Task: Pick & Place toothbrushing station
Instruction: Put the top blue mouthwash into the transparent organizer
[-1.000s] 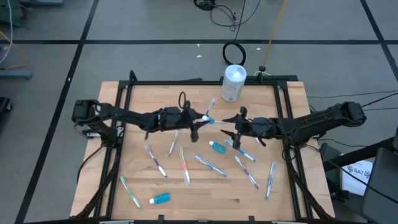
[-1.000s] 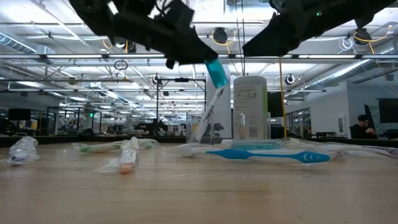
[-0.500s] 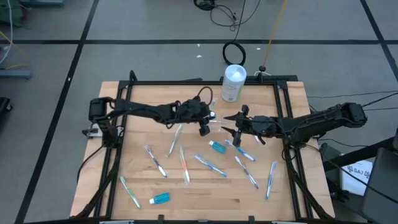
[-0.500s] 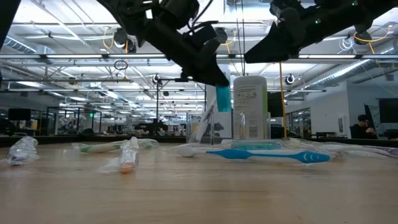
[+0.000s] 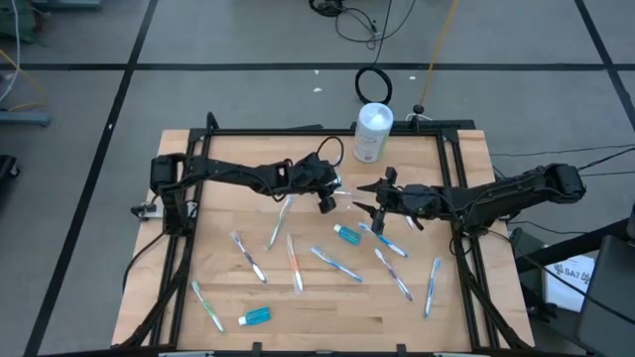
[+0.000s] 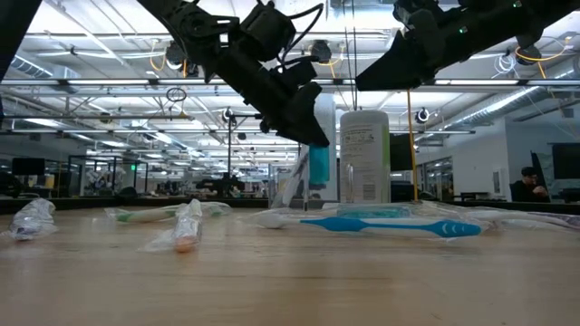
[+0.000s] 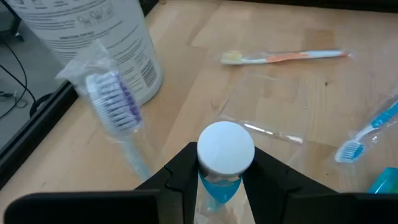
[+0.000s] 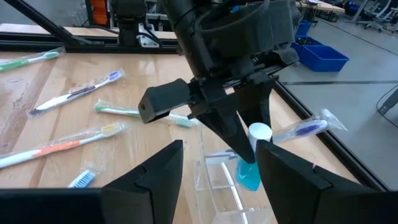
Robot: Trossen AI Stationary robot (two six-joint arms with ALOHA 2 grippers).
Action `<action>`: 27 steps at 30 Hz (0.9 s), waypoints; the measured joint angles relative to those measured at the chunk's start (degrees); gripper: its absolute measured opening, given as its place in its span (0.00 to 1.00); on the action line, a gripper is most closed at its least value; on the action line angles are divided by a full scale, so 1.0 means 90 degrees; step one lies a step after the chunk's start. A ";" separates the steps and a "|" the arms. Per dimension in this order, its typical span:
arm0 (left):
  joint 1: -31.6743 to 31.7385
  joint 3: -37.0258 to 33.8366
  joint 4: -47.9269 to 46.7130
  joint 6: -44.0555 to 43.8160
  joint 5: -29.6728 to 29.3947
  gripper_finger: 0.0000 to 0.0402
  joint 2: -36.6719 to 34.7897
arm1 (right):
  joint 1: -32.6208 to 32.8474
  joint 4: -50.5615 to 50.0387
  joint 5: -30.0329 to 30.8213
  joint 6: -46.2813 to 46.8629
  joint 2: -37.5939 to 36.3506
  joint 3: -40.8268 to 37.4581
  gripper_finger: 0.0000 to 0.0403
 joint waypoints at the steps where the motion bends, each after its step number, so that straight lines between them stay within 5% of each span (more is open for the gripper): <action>1: 0.0022 0.0000 -0.0023 0.0009 0.0027 0.27 0.0000 | 0.0000 0.0001 0.0000 0.0000 0.0000 0.0000 0.48; 27: 0.0226 0.0000 -0.0472 0.0135 0.1054 0.27 0.0000 | 0.0000 0.0001 -0.0017 0.0181 0.0000 0.0000 0.49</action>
